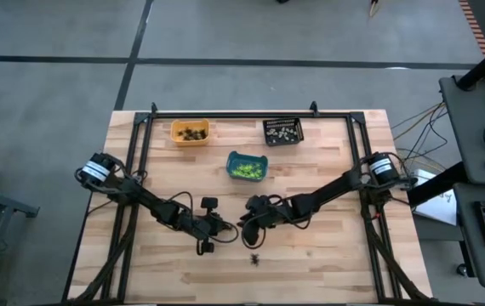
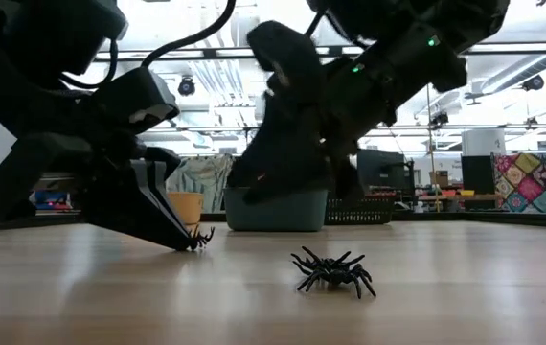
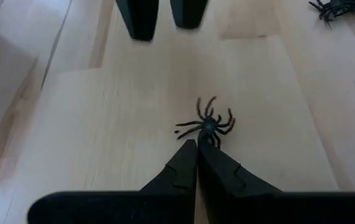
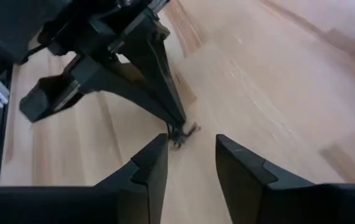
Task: Sort Halloween decoration
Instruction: Put the black spider toy into the yellow bin
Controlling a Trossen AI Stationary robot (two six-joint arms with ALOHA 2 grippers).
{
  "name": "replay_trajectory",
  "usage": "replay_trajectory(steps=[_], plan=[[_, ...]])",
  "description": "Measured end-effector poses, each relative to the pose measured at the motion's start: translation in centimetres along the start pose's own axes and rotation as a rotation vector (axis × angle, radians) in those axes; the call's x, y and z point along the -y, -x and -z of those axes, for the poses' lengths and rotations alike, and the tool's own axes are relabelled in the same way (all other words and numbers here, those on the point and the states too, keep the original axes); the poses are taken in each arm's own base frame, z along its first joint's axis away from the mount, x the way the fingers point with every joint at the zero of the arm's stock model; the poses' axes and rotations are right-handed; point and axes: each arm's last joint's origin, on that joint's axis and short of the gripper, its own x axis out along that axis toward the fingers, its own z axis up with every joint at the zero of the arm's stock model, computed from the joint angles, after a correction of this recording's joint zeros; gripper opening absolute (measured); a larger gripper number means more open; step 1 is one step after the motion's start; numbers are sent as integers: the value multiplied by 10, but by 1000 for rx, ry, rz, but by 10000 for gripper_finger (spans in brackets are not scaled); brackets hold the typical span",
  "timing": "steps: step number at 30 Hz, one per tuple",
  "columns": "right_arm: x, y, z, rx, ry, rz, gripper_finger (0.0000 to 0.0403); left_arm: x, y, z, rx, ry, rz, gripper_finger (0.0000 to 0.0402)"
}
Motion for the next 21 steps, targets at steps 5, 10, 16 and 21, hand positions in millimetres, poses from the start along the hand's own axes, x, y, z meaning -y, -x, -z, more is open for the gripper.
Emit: replay_trajectory(steps=[5, 10, 16, 21], plan=[[0, -15, 0, -32, -51, -25, 143, 0, -1, 1, -6, 2, -1, 0], [0, -34, 1, -91, -82, -60, 165, 0, -1, 3, -13, 3, 0, 0], [-1, -44, -1, -138, -94, -48, 176, -1, -1, 4, -18, 17, 2, 0], [-1, -44, -3, -156, -19, -30, 171, -1, -1, 5, -17, 17, 4, 0]])
